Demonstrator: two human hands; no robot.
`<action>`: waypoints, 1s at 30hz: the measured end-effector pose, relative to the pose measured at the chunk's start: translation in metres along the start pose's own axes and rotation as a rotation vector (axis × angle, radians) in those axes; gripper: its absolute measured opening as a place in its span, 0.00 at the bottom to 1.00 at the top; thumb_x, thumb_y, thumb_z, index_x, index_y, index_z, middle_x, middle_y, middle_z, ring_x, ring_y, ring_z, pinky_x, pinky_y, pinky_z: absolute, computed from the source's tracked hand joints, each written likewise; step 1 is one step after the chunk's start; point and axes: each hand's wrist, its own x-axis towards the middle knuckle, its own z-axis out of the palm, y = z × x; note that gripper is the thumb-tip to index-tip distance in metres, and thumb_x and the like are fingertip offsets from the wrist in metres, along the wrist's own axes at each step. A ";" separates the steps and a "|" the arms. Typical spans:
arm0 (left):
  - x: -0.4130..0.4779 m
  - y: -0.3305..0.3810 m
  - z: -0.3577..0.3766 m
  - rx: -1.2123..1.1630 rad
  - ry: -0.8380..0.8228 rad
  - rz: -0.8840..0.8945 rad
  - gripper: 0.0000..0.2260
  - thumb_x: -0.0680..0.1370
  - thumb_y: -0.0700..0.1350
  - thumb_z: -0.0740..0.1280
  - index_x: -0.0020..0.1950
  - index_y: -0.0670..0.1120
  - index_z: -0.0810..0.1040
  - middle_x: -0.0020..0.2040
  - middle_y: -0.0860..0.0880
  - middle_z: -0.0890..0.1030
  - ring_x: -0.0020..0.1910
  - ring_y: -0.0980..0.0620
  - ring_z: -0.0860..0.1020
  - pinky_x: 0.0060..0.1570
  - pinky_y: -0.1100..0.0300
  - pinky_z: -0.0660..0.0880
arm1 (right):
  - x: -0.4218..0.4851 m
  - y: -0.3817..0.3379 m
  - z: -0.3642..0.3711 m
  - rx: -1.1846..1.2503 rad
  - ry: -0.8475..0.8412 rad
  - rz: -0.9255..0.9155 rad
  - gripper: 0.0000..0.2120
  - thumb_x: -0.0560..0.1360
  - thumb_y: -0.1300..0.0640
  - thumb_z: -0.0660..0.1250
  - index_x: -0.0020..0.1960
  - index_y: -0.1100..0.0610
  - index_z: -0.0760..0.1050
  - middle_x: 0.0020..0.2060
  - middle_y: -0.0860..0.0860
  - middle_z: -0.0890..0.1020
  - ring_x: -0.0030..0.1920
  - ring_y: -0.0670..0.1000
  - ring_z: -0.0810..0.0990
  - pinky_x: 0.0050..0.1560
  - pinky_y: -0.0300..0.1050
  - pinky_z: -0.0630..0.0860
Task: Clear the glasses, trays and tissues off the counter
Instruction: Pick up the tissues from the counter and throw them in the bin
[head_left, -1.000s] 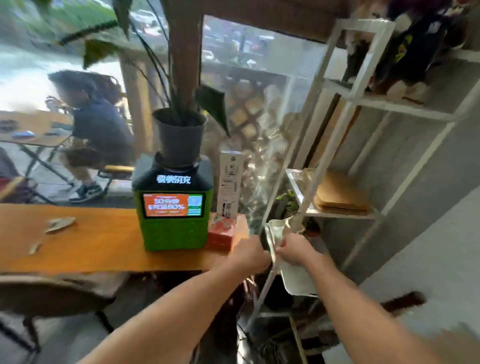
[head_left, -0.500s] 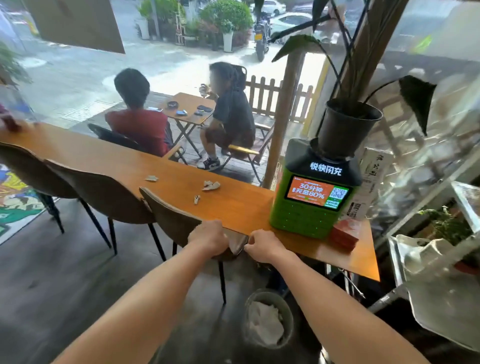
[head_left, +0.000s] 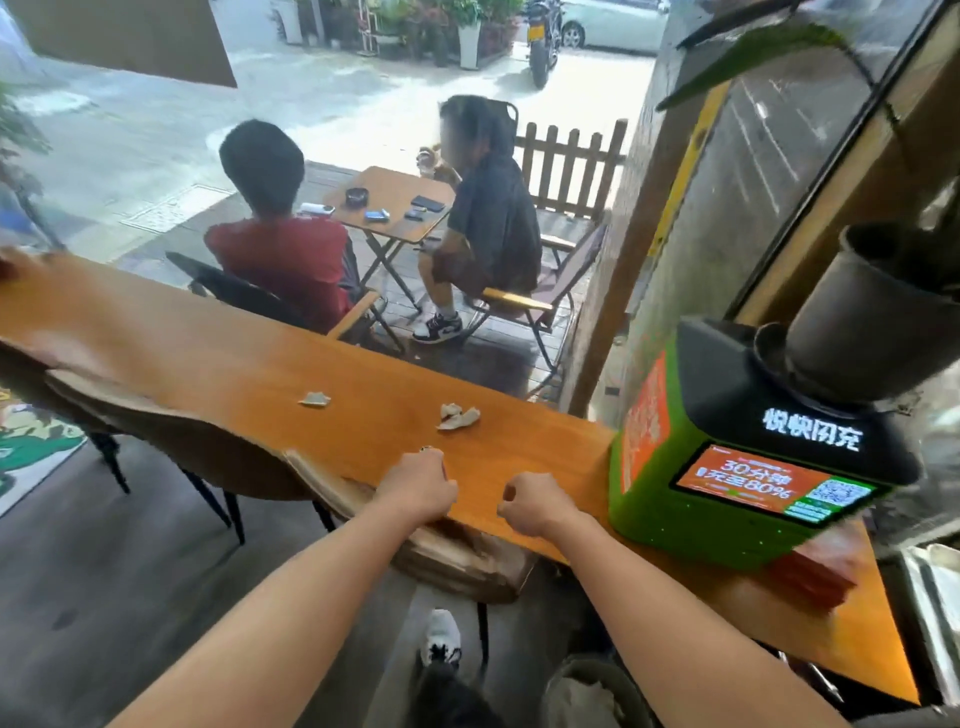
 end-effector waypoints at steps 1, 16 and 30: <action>0.021 -0.004 -0.005 0.009 -0.023 -0.004 0.05 0.75 0.49 0.62 0.45 0.48 0.74 0.45 0.47 0.79 0.44 0.46 0.78 0.41 0.54 0.76 | 0.022 -0.005 -0.005 0.009 -0.012 0.007 0.10 0.74 0.53 0.64 0.48 0.56 0.81 0.46 0.55 0.84 0.48 0.57 0.82 0.45 0.48 0.79; 0.193 -0.077 0.006 0.041 -0.219 -0.080 0.12 0.70 0.57 0.72 0.48 0.54 0.75 0.46 0.51 0.80 0.45 0.49 0.78 0.38 0.57 0.73 | 0.193 -0.046 0.007 0.069 -0.015 0.075 0.17 0.77 0.53 0.61 0.63 0.55 0.77 0.61 0.55 0.75 0.59 0.57 0.75 0.55 0.51 0.75; 0.219 -0.082 0.051 0.163 -0.223 0.176 0.16 0.77 0.48 0.68 0.64 0.54 0.73 0.56 0.48 0.70 0.55 0.47 0.73 0.47 0.53 0.76 | 0.243 -0.059 0.032 0.037 0.203 0.009 0.17 0.78 0.53 0.67 0.66 0.51 0.77 0.70 0.52 0.72 0.68 0.56 0.68 0.60 0.51 0.74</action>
